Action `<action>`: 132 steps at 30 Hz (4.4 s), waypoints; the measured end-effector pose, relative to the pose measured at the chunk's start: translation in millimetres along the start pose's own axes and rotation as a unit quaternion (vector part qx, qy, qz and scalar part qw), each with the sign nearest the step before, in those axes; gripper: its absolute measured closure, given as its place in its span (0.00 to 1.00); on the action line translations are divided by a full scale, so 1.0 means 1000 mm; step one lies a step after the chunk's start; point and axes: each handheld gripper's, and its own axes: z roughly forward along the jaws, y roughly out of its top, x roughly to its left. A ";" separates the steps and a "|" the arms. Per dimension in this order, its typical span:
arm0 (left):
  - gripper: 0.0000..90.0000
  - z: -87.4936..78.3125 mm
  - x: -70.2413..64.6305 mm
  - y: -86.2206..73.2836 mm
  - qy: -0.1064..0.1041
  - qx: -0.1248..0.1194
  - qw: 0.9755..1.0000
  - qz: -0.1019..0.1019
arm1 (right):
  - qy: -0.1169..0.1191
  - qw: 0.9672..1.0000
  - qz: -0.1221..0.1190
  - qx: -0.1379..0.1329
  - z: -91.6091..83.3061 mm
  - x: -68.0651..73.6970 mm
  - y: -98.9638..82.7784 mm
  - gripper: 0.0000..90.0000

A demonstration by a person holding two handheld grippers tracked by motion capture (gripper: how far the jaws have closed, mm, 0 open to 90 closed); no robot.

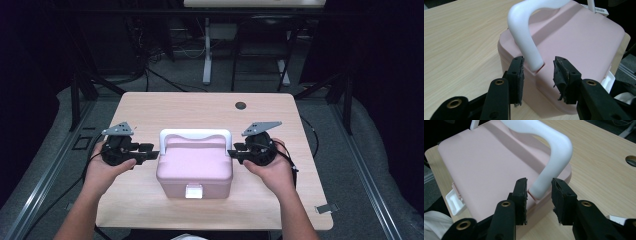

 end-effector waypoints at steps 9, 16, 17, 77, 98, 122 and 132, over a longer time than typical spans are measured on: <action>0.67 0.014 0.001 0.007 0.002 -0.007 1.000 -0.004 | 0.001 1.000 0.002 0.000 0.008 -0.002 -0.001 0.74; 0.66 0.017 0.003 0.005 0.007 -0.010 1.000 -0.014 | 0.007 1.000 0.026 -0.009 0.017 -0.011 -0.007 0.72; 0.65 0.018 0.004 0.006 0.008 -0.008 1.000 -0.015 | 0.008 0.999 0.033 -0.007 0.018 -0.011 -0.007 0.72; 0.82 0.000 -0.016 0.000 0.005 -0.039 0.999 0.001 | 0.033 0.999 -0.002 -0.016 -0.002 0.015 -0.002 0.83; 0.82 -0.001 -0.014 0.003 0.003 -0.048 0.999 -0.007 | 0.034 0.999 0.003 -0.023 -0.003 0.012 0.003 0.82; 0.88 -0.030 -0.018 -0.017 0.022 -0.054 0.998 -0.012 | 0.048 0.998 0.016 -0.048 -0.008 0.005 0.004 0.83; 0.99 -0.026 -0.023 -0.038 0.009 -0.027 1.000 -0.014 | 0.043 0.997 0.021 -0.060 -0.007 0.004 0.005 0.83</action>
